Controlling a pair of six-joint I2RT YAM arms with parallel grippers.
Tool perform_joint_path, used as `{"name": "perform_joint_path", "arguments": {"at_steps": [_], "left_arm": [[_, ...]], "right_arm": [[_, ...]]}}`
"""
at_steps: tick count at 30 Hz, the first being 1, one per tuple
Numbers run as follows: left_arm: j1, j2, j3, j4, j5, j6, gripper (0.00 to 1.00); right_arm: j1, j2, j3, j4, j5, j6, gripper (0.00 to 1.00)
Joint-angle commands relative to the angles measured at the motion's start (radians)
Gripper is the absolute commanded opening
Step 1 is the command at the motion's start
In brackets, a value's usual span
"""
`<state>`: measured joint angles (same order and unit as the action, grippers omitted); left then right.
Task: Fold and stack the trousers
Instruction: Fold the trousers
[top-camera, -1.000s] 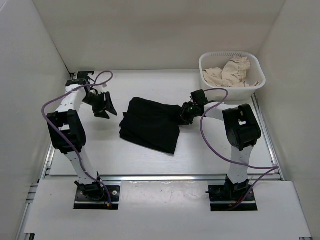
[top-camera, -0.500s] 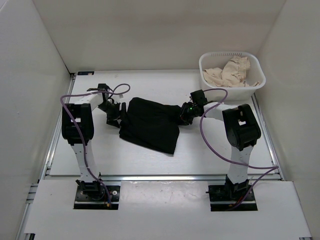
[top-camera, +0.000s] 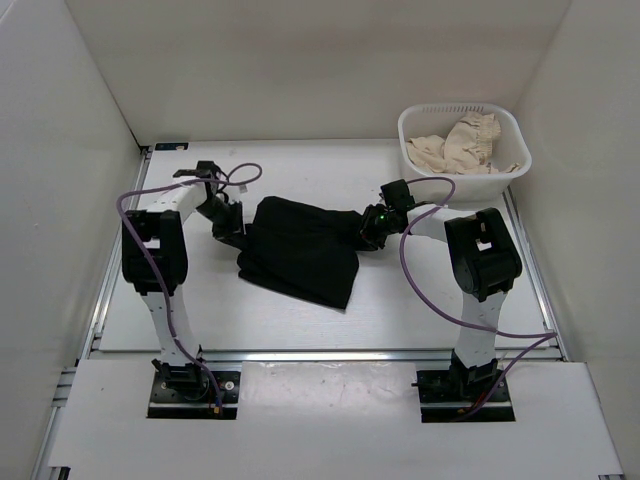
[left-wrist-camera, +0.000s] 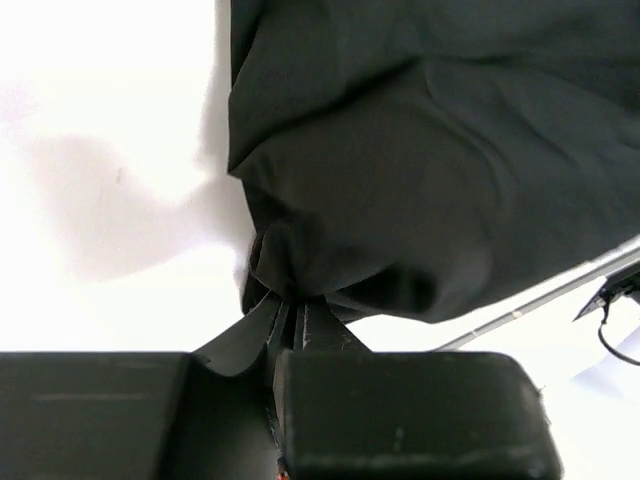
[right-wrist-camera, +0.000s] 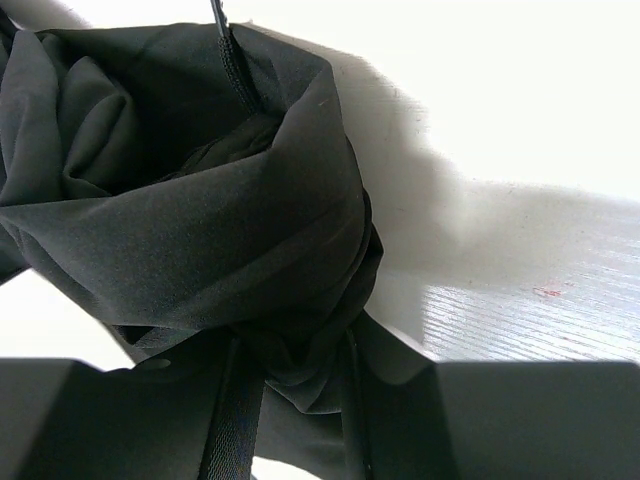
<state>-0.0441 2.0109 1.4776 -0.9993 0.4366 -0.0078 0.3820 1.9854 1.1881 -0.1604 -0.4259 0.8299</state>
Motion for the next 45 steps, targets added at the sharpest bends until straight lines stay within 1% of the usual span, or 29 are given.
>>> {"name": "perform_joint_path", "arguments": {"at_steps": [1,3,4,6,8,9,13,15,17,19,20,21,22,23,24,25,27,29,33,34,36,37,38,39,40,41,42,43,45], "left_arm": [[-0.003,-0.126,0.064,-0.145,-0.058,0.008,0.14],[-0.003,-0.135,0.064,-0.197,-0.081,0.008,0.14],[-0.003,-0.135,0.064,-0.249,-0.090,0.008,0.14],[-0.003,-0.126,0.005,-0.280,-0.090,0.008,0.14],[-0.003,-0.126,-0.048,-0.289,-0.090,0.008,0.14],[-0.003,-0.126,-0.103,-0.289,-0.110,0.008,0.14],[0.007,-0.104,-0.189,-0.263,-0.130,0.008,0.14],[0.016,-0.095,-0.198,-0.254,-0.130,0.008,0.21],[0.026,-0.095,-0.198,-0.271,-0.101,0.008,0.35],[0.035,-0.104,-0.207,-0.317,-0.079,0.008,0.44],[0.035,-0.115,-0.208,-0.317,-0.088,0.008,0.47],[0.035,-0.142,-0.226,-0.317,-0.108,0.008,0.54],[0.035,-0.155,-0.255,-0.317,-0.158,0.008,0.56],[0.035,-0.164,-0.269,-0.317,-0.185,0.008,0.58],[0.044,-0.176,-0.283,-0.317,-0.209,0.008,0.61],[0.053,-0.176,-0.305,-0.317,-0.257,0.008,0.61],[0.067,-0.176,-0.315,-0.317,-0.292,0.008,0.61],[0.098,-0.176,-0.280,-0.317,-0.302,0.008,0.61],[0.107,-0.185,-0.169,-0.317,-0.302,0.008,0.61],[0.107,-0.196,-0.145,-0.317,-0.289,0.008,0.61],[0.090,-0.207,-0.088,-0.317,-0.224,0.008,0.61],[0.061,-0.219,-0.088,-0.317,-0.199,0.008,0.61],[0.046,-0.219,-0.077,-0.317,-0.158,0.008,0.61],[0.035,-0.219,-0.077,-0.317,-0.126,0.008,0.61],[0.023,-0.219,-0.097,-0.317,-0.058,0.008,0.61],[0.023,-0.203,-0.114,-0.317,-0.039,0.008,0.61],[0.023,-0.193,-0.137,-0.297,-0.039,0.008,0.60],[0.023,-0.173,-0.163,-0.282,-0.039,0.008,0.60],[0.013,-0.161,-0.249,-0.231,-0.050,0.008,0.58]], "right_arm": [[0.012,0.039,-0.013,-0.079,0.029,-0.028,0.35],[0.012,0.039,-0.013,-0.079,0.029,-0.028,0.35],[0.012,0.039,-0.013,-0.079,0.029,-0.028,0.35],[0.012,0.039,-0.013,-0.088,0.029,-0.037,0.35],[0.012,0.039,-0.013,-0.099,0.038,-0.046,0.35],[0.012,0.039,-0.013,-0.099,0.038,-0.046,0.35],[0.012,0.039,-0.004,-0.099,0.038,-0.046,0.35],[0.012,0.039,-0.004,-0.110,0.038,-0.055,0.35],[0.012,0.039,0.005,-0.119,0.047,-0.064,0.37],[0.012,0.030,0.005,-0.119,0.058,-0.064,0.43],[0.012,0.030,0.005,-0.132,0.058,-0.077,0.46],[0.012,0.015,0.005,-0.133,0.058,-0.092,0.51],[0.012,-0.018,0.005,-0.133,0.068,-0.101,0.55],[0.012,-0.043,0.005,-0.145,0.100,-0.112,0.59],[0.012,-0.095,0.005,-0.165,0.127,-0.133,0.65],[0.012,-0.121,0.005,-0.180,0.157,-0.146,0.65],[0.012,-0.189,0.005,-0.238,0.238,-0.191,0.65],[0.023,-0.221,0.028,-0.300,0.283,-0.230,0.65],[0.087,-0.266,0.108,-0.373,0.371,-0.333,0.59],[0.121,-0.266,0.123,-0.383,0.380,-0.344,0.55],[0.156,-0.275,0.162,-0.383,0.400,-0.344,0.50],[0.179,-0.263,0.174,-0.383,0.400,-0.344,0.44],[0.179,-0.238,0.183,-0.372,0.383,-0.330,0.41],[0.179,-0.223,0.197,-0.357,0.359,-0.299,0.37],[0.179,-0.188,0.197,-0.338,0.314,-0.284,0.33],[0.179,-0.166,0.212,-0.302,0.302,-0.269,0.31],[0.179,-0.143,0.243,-0.286,0.293,-0.255,0.29],[0.179,-0.087,0.266,-0.274,0.282,-0.246,0.26],[0.179,-0.021,0.320,-0.274,0.282,-0.223,0.21]]}}
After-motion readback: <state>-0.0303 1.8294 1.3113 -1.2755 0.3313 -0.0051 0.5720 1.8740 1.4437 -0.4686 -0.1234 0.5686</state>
